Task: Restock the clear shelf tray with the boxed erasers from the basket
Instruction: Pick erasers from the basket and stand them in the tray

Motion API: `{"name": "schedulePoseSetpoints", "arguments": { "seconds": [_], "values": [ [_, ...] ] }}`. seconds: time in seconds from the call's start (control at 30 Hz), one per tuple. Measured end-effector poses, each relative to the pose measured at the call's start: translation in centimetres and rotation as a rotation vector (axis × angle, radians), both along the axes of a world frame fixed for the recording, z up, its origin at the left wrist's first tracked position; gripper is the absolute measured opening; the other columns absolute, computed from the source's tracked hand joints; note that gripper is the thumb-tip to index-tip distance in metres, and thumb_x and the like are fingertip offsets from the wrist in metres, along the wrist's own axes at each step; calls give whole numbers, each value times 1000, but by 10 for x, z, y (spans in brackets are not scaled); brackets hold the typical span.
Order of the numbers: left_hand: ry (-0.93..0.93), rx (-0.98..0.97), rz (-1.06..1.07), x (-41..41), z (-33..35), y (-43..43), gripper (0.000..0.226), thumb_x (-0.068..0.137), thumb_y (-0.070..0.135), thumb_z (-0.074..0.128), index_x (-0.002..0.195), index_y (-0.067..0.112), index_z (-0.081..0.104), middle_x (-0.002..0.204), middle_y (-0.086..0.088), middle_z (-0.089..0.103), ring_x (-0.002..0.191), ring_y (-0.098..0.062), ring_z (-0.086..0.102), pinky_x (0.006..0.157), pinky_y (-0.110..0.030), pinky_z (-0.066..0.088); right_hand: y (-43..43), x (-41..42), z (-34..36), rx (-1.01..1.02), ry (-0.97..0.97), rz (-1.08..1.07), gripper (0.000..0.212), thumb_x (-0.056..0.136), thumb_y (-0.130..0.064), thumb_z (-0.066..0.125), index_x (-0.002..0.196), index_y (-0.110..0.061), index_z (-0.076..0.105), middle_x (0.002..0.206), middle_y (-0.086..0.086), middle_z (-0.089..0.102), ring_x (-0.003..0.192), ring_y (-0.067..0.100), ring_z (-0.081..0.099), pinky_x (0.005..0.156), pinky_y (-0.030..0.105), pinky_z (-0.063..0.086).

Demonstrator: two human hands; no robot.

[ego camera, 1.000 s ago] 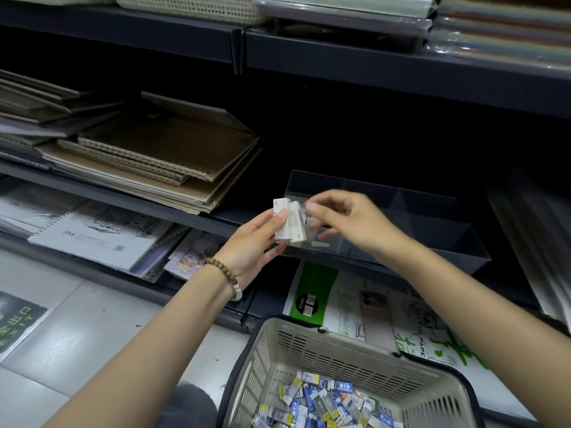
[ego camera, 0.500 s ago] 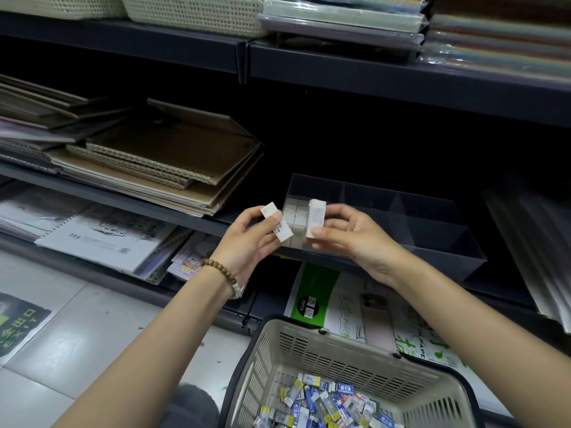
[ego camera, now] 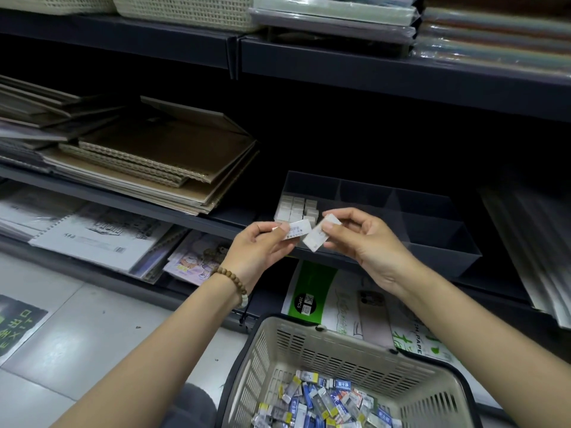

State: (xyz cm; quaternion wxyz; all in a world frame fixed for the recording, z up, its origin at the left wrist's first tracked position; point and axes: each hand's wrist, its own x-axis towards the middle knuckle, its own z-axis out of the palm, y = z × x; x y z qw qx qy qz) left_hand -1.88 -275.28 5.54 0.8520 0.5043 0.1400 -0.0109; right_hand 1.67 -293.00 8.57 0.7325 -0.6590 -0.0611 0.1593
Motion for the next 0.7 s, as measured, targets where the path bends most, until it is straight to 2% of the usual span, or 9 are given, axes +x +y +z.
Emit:
{"name": "schedulePoseSetpoints", "arguments": {
  "seconds": [0.1,0.2,0.33,0.4,0.5,0.57,0.63,0.7],
  "values": [
    [-24,-38,-51,1,-1,-11,12,84,13,64,91,6,58,91,-9,73,85,-14,71,68,-18,55,2,0,-4,8,-9,-40,14,79,-8,70,93,-12,67,85,2,72,73,8,69,62,16,54],
    [-92,5,-85,1,-1,-16,33,68,19,72,94,7,57,88,-7,74,86,-13,70,71,-17,54,4,1,-4,-76,-81,-76,17,79,-14,72,95,-15,67,87,-3,70,74,2,68,61,16,52],
    [-160,102,-128,9,4,-17,38,64,24,72,95,8,58,93,-9,72,87,-14,70,73,-18,55,-3,8,3,-40,-16,2,29,80,-16,70,108,-12,64,98,3,73,83,10,70,65,18,55],
    [-265,323,-154,17,8,-11,36,69,31,68,98,12,58,101,-7,69,92,-12,67,79,-21,54,-8,15,8,-57,-43,17,27,81,-15,69,107,-10,65,94,5,74,81,10,70,66,16,54],
    [-494,983,-191,33,11,12,47,82,47,51,121,21,55,123,4,59,116,-6,52,99,-26,42,-19,31,15,-150,-137,-52,25,82,-13,68,106,-8,65,98,8,72,83,10,69,69,15,54],
    [-564,1352,-271,41,6,27,52,85,53,42,127,26,55,131,8,53,126,-8,41,108,-28,31,-28,42,17,-257,-206,-54,23,81,-14,69,103,-11,65,101,7,70,90,11,68,72,16,55],
    [-579,1528,-356,47,-2,33,51,85,55,38,126,31,57,137,8,47,132,-11,33,111,-30,23,-35,51,16,-367,-273,-19,21,80,-15,71,101,-15,65,100,3,70,92,10,67,73,16,55],
    [-591,1576,-382,50,-8,35,50,87,61,35,125,37,56,140,10,43,133,-11,29,111,-32,21,-36,58,13,-432,-304,24,22,80,-17,71,101,-17,64,99,1,69,91,8,66,75,15,54]
  ]
}}
